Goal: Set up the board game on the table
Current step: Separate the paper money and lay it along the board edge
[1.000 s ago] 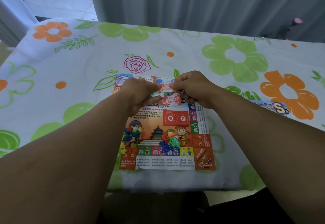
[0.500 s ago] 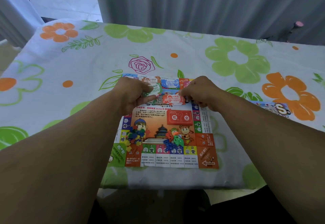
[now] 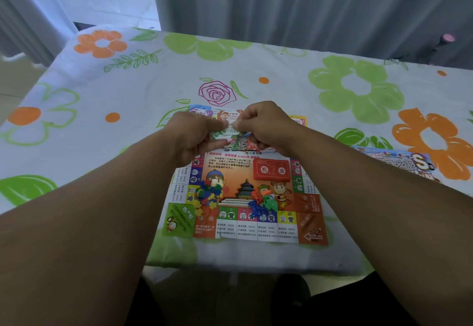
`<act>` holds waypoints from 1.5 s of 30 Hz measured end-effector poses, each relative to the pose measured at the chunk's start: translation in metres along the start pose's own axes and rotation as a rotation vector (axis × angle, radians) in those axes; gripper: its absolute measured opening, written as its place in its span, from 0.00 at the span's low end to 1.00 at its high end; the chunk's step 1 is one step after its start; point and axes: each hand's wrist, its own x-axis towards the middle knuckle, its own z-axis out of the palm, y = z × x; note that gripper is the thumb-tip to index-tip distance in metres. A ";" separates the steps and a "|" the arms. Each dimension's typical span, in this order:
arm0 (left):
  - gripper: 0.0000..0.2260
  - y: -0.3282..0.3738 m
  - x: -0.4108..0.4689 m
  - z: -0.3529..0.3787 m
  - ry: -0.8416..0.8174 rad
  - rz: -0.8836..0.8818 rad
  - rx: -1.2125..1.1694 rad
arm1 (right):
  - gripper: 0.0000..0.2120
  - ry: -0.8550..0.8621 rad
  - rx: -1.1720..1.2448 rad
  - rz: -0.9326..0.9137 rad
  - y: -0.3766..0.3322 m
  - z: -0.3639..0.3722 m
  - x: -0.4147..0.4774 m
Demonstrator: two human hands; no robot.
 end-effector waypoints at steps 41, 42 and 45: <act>0.07 -0.001 0.001 -0.041 0.065 -0.040 0.007 | 0.09 0.105 0.158 0.102 0.004 0.015 0.011; 0.07 -0.001 0.001 -0.043 0.068 -0.041 0.010 | 0.10 0.093 0.141 0.119 0.006 0.014 0.011; 0.05 0.000 0.000 -0.044 0.056 -0.052 0.020 | 0.07 0.045 0.083 0.150 0.010 0.015 0.011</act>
